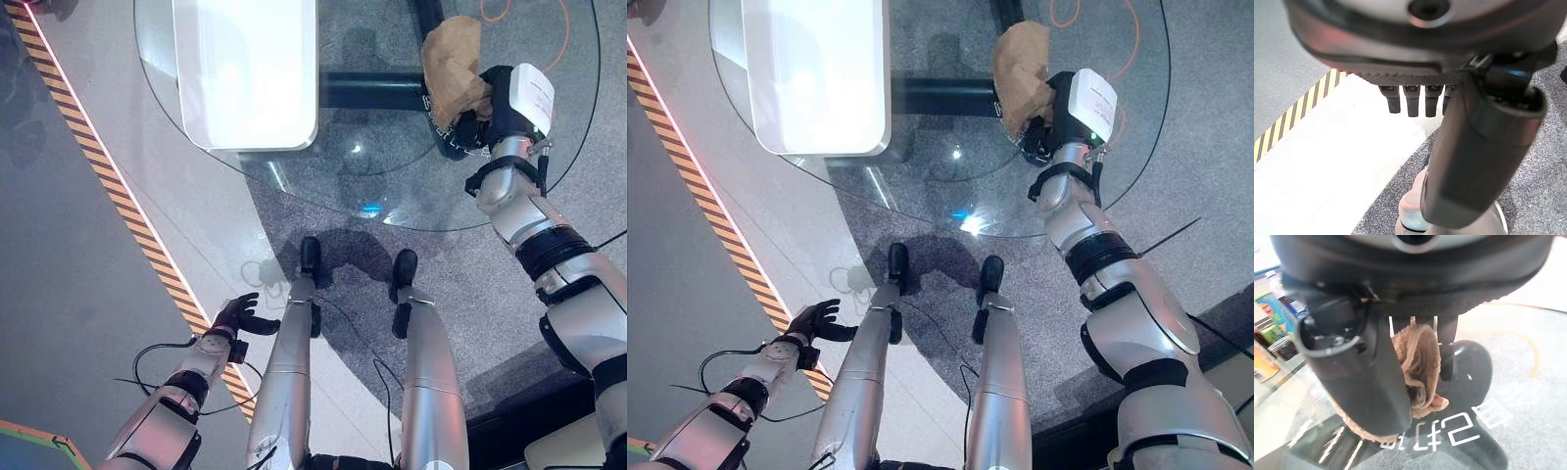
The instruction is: Wipe the table with a cloth and put it in the basket.
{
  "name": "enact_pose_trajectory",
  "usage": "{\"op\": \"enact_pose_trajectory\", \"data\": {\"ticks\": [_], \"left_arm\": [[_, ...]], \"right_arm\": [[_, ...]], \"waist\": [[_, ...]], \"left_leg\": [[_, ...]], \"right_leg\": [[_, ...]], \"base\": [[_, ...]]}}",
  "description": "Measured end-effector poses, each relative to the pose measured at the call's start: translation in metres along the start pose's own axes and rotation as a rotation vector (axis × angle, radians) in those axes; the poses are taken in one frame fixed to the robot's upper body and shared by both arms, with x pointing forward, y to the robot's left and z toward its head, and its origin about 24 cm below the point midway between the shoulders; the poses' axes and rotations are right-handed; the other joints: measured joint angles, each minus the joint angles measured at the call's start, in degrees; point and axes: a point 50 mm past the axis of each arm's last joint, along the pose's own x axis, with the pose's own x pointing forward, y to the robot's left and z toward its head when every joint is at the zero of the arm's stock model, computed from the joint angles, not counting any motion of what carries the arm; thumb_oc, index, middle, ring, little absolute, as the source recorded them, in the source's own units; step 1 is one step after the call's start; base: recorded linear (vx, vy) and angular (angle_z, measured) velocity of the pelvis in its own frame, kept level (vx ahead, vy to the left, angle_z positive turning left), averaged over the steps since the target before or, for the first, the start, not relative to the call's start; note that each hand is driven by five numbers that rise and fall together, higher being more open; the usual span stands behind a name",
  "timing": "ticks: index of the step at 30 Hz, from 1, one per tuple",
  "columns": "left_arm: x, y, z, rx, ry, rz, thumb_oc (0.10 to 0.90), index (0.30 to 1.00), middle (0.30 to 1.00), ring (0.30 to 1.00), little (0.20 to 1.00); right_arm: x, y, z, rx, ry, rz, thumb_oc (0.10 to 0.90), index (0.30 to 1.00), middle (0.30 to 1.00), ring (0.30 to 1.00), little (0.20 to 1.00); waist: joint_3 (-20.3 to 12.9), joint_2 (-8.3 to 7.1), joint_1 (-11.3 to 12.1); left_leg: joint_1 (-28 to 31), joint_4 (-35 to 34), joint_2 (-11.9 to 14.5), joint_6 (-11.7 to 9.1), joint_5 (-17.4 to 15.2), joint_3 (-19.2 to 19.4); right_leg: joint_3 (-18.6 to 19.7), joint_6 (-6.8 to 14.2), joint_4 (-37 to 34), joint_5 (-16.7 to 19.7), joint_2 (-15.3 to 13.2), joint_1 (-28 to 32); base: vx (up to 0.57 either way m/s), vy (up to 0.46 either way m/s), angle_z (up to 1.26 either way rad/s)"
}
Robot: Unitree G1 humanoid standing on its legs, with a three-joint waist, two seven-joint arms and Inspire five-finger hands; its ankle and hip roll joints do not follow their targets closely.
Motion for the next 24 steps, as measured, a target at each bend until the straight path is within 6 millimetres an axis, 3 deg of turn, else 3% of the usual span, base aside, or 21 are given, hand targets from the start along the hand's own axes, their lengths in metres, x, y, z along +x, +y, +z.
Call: {"op": "enact_pose_trajectory", "data": {"ticks": [13, 24], "left_arm": [[0.000, -0.005, 0.003, -0.002, -0.011, 0.005, 0.800, 0.900, 0.900, 0.900, 0.900], [0.001, -0.007, 0.005, -0.012, -0.020, 0.003, 0.800, 0.900, 0.900, 0.900, 0.900]], "right_arm": [[-0.016, 0.022, 0.042, -0.082, -0.232, 0.183, 0.100, 0.300, 0.300, 0.300, 0.200], [-0.034, 0.044, 0.055, -0.095, -0.315, 0.297, 0.100, 0.300, 0.300, 0.300, 0.200]], "waist": [[-0.02, 0.25, 0.23], [-0.02, 0.25, 1.07]], "left_leg": [[0.13, -1.03, 0.09, -0.63, 0.43, -0.01], [0.23, -1.07, 0.07, -0.72, 0.48, -0.21]], "right_leg": [[-0.10, 0.03, 0.11, -0.16, 0.06, -0.41], [-0.32, -0.04, 0.36, -0.32, -0.03, -0.29]], "base": [[0.00, 0.000, 0.00], [0.00, 0.000, 0.00]]}}
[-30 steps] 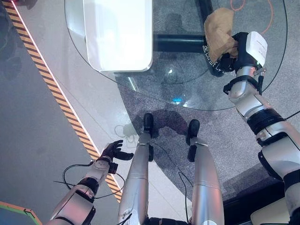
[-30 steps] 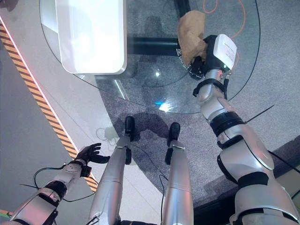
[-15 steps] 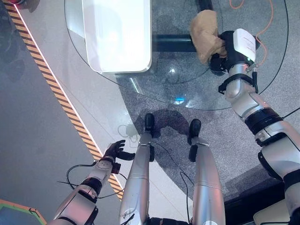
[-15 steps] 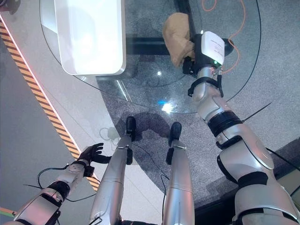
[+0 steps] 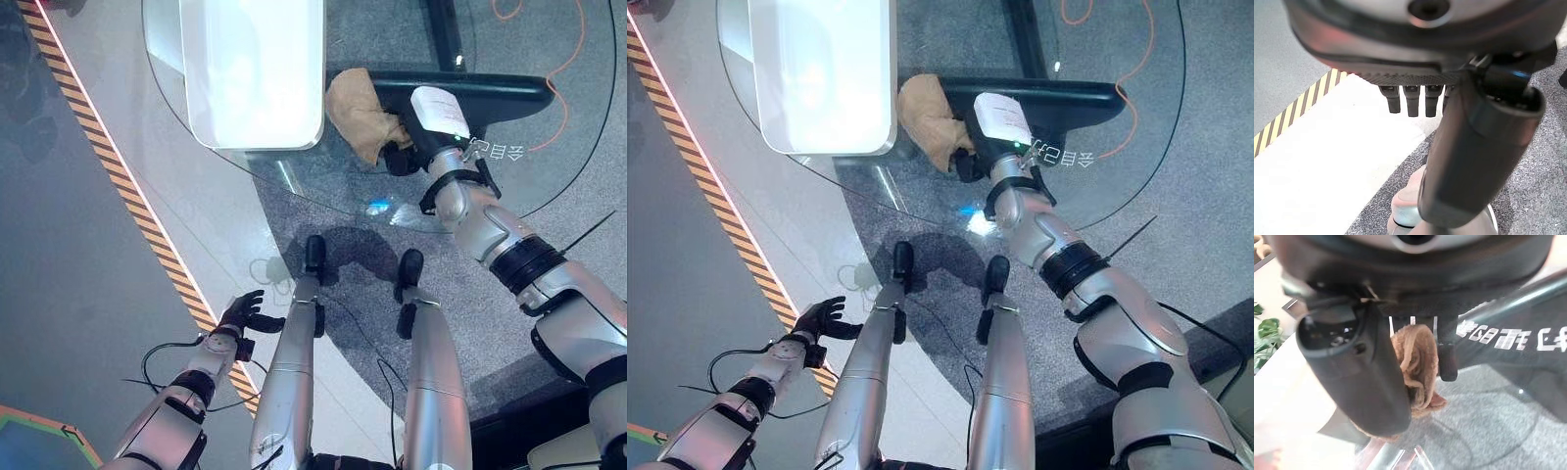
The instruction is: Wipe the table with a cloth and put it in the basket.
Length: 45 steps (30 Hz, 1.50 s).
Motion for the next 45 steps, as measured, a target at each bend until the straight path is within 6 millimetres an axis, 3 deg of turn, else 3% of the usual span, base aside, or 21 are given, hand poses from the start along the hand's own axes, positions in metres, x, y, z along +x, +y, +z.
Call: {"op": "enact_pose_trajectory", "data": {"ticks": [18, 23, 27, 32, 45], "left_arm": [[0.000, 0.001, 0.003, -0.053, -0.017, 0.006, 0.800, 0.900, 0.900, 0.900, 0.900], [0.000, 0.011, 0.012, -0.259, -0.089, 0.087, 0.800, 0.900, 0.900, 0.900, 0.900], [-0.002, 0.024, 0.031, -0.512, -0.212, 0.142, 0.800, 0.900, 0.900, 0.900, 0.900], [-0.005, 0.029, 0.049, -0.664, -0.315, 0.146, 0.800, 0.900, 0.900, 0.900, 0.900], [-0.009, 0.045, 0.060, -1.159, -0.429, 0.152, 0.800, 0.900, 0.900, 0.900, 0.900]], "right_arm": [[-0.004, 0.007, 0.002, 0.008, -0.014, 0.011, 0.100, 0.300, 0.300, 0.300, 0.200], [-0.006, 0.009, 0.000, 0.029, 0.000, -0.003, 0.100, 0.300, 0.300, 0.300, 0.200], [-0.009, 0.012, -0.004, 0.103, 0.039, -0.039, 0.100, 0.300, 0.300, 0.300, 0.200], [-0.013, 0.017, -0.008, 0.232, 0.096, -0.089, 0.100, 0.300, 0.300, 0.300, 0.200], [-0.022, 0.019, -0.023, 0.465, 0.214, -0.218, 0.100, 0.300, 0.300, 0.300, 0.200]], "waist": [[0.00, -0.01, -0.19], [0.01, -0.02, -0.14], [0.01, -0.04, 0.05], [0.05, -0.10, 0.09], [0.26, -1.62, 0.06]], "left_leg": [[-0.02, -0.04, -0.02, 0.09, -0.06, -0.41], [-0.02, 0.08, -0.11, 0.09, -0.06, -0.59], [-0.08, 0.09, -0.12, 0.03, -0.03, -0.74], [-0.26, 0.24, -0.14, 0.01, -0.02, -0.94], [-1.07, 1.30, -0.35, 0.15, -0.18, -1.11]], "right_leg": [[-0.39, -0.05, 0.30, -0.26, -0.09, 0.00], [-0.59, -0.11, 0.71, -0.51, -0.24, 0.00], [-0.78, -0.12, 0.78, -0.54, -0.27, 0.02], [-1.03, -0.13, 0.78, -0.57, -0.32, 0.04], [-1.09, 0.05, 0.63, -0.49, -0.30, -0.07]], "base": [[0.00, 0.000, 0.00], [0.00, 0.000, 0.01], [0.01, -0.029, 0.01], [0.00, -0.017, 0.01], [0.00, 0.000, 0.00]]}}
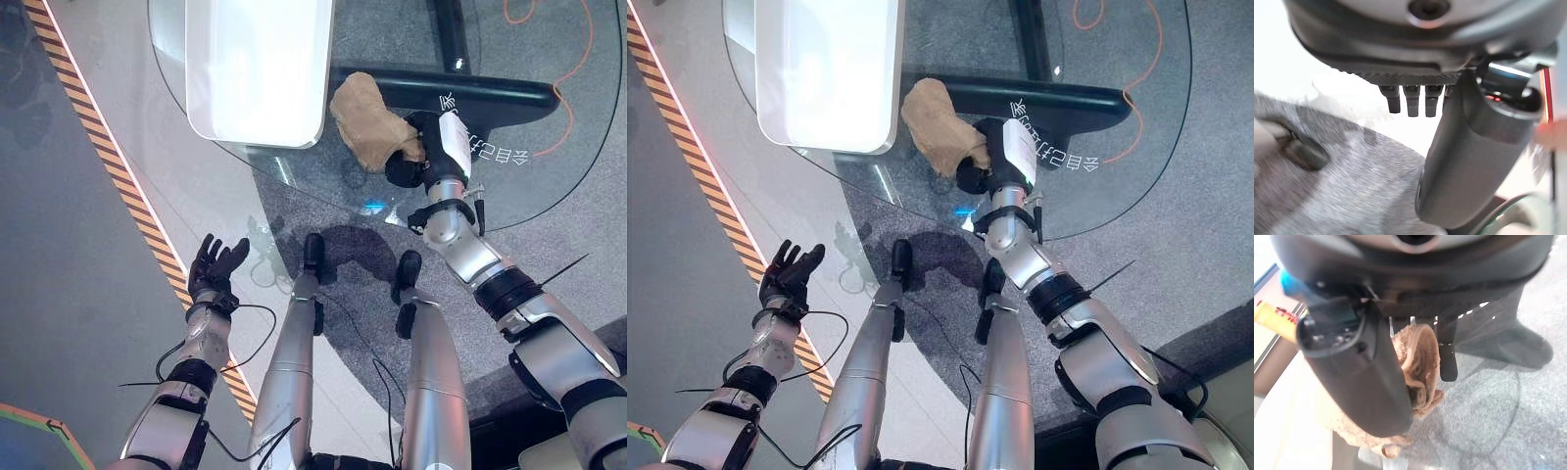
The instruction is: Wipe the table with a cloth and put it in the basket.
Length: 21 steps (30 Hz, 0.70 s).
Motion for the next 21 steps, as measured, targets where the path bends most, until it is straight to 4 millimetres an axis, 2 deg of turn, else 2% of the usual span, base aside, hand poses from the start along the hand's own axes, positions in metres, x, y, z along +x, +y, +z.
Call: {"op": "enact_pose_trajectory", "data": {"ticks": [9, 15, 21], "left_arm": [[0.002, 0.002, 0.016, -0.264, -0.075, -0.001, 0.800, 0.900, 0.900, 0.900, 0.900], [0.002, -0.017, 0.034, -0.369, -0.170, -0.091, 0.800, 0.900, 0.900, 0.900, 0.900], [-0.001, -0.034, 0.053, -0.418, -0.264, -0.198, 0.800, 0.900, 0.900, 0.900, 0.900]], "right_arm": [[-0.005, -0.009, -0.004, 0.072, 0.015, -0.052, 0.100, 0.300, 0.300, 0.300, 0.200], [-0.014, -0.012, -0.005, 0.126, 0.005, -0.063, 0.100, 0.300, 0.300, 0.300, 0.200], [-0.022, -0.015, 0.007, 0.186, -0.061, -0.071, 0.100, 0.300, 0.300, 0.300, 0.200]], "waist": [[0.10, -0.25, -1.14], [0.11, -0.26, -1.60], [0.11, -0.26, -1.95]], "left_leg": [[0.01, 0.02, -0.07, 0.15, -0.09, 0.17], [0.20, 0.06, -0.04, 0.26, -0.16, 0.32], [0.22, 0.50, 0.07, 0.48, -0.37, 0.50]], "right_leg": [[0.16, 0.11, -0.02, 0.02, 0.09, 0.00], [0.41, 0.10, 0.05, 0.08, 0.23, 0.01], [0.73, 0.10, 0.13, 0.18, 0.43, 0.01]], "base": [[0.00, 0.004, 0.00], [0.00, 0.000, 0.00], [0.00, 0.000, 0.00]]}}
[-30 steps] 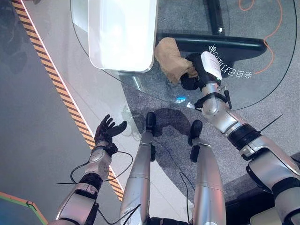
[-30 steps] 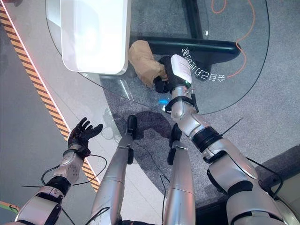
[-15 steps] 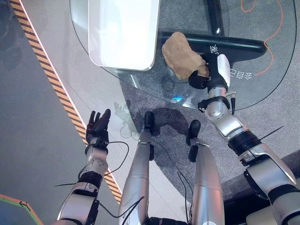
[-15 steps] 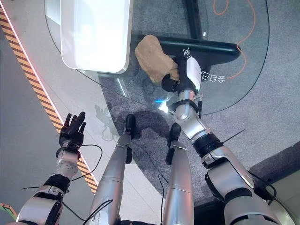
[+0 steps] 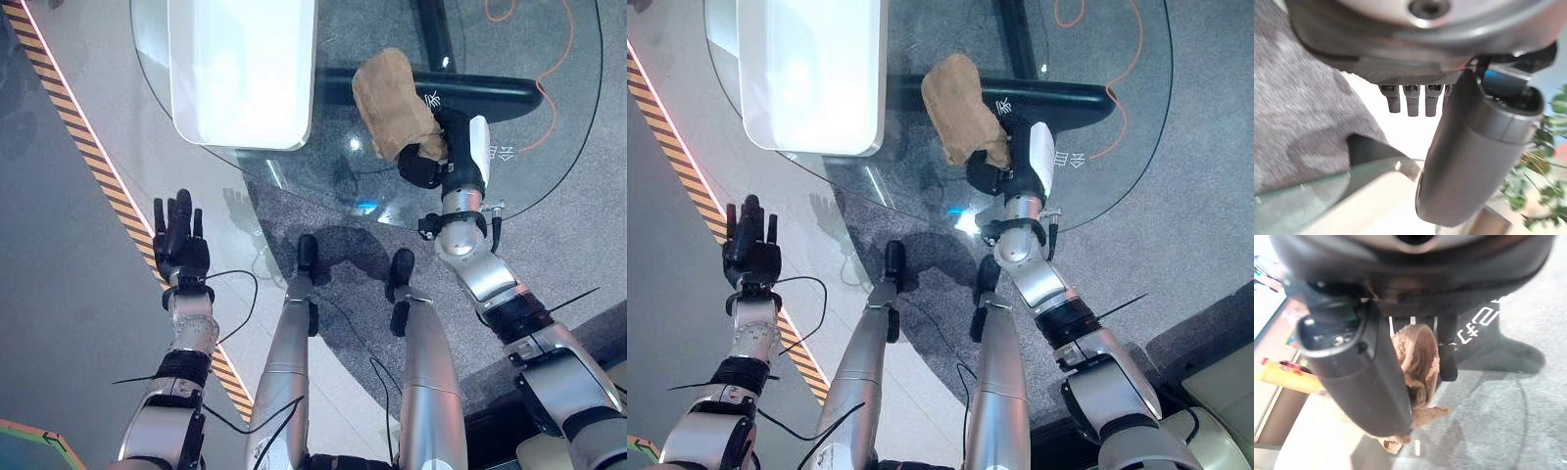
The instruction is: Wipe the table with a cloth and put it in the basket.
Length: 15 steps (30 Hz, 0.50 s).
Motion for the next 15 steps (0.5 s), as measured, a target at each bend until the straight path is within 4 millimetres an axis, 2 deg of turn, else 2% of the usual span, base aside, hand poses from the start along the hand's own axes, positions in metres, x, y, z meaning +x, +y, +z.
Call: {"op": "enact_pose_trajectory", "data": {"ticks": [6, 12, 15], "left_arm": [[-0.002, -0.024, -0.002, -0.060, -0.023, -0.115, 0.800, 0.900, 0.900, 0.900, 0.900], [-0.014, -0.054, -0.017, -0.129, -0.015, -0.247, 0.800, 0.900, 0.900, 0.900, 0.900], [-0.022, -0.066, -0.015, -0.129, -0.021, -0.314, 0.800, 0.900, 0.900, 0.900, 0.900]], "right_arm": [[-0.001, -0.001, 0.012, 0.037, -0.063, 0.009, 0.100, 0.300, 0.300, 0.300, 0.200], [-0.007, -0.002, 0.021, 0.068, -0.115, 0.023, 0.100, 0.300, 0.300, 0.300, 0.200], [-0.010, -0.003, 0.024, 0.091, -0.130, 0.035, 0.100, 0.300, 0.300, 0.300, 0.200]], "waist": [[0.00, -0.03, -0.20], [0.04, -0.19, -0.42], [0.12, -0.39, -0.84]], "left_leg": [[-0.04, 0.18, 0.05, -0.03, -0.09, 0.03], [-0.14, 0.01, 0.07, -0.06, -0.18, 0.03], [-0.13, -0.21, 0.10, -0.07, -0.19, 0.00]], "right_leg": [[0.07, 0.04, -0.03, 0.06, 0.05, 0.04], [0.02, 0.13, -0.22, 0.00, 0.06, -0.01], [-0.09, 0.17, -0.34, -0.05, 0.06, 0.00]], "base": [[0.00, 0.000, 0.00], [0.00, -0.006, 0.00], [0.00, 0.000, 0.00]]}}
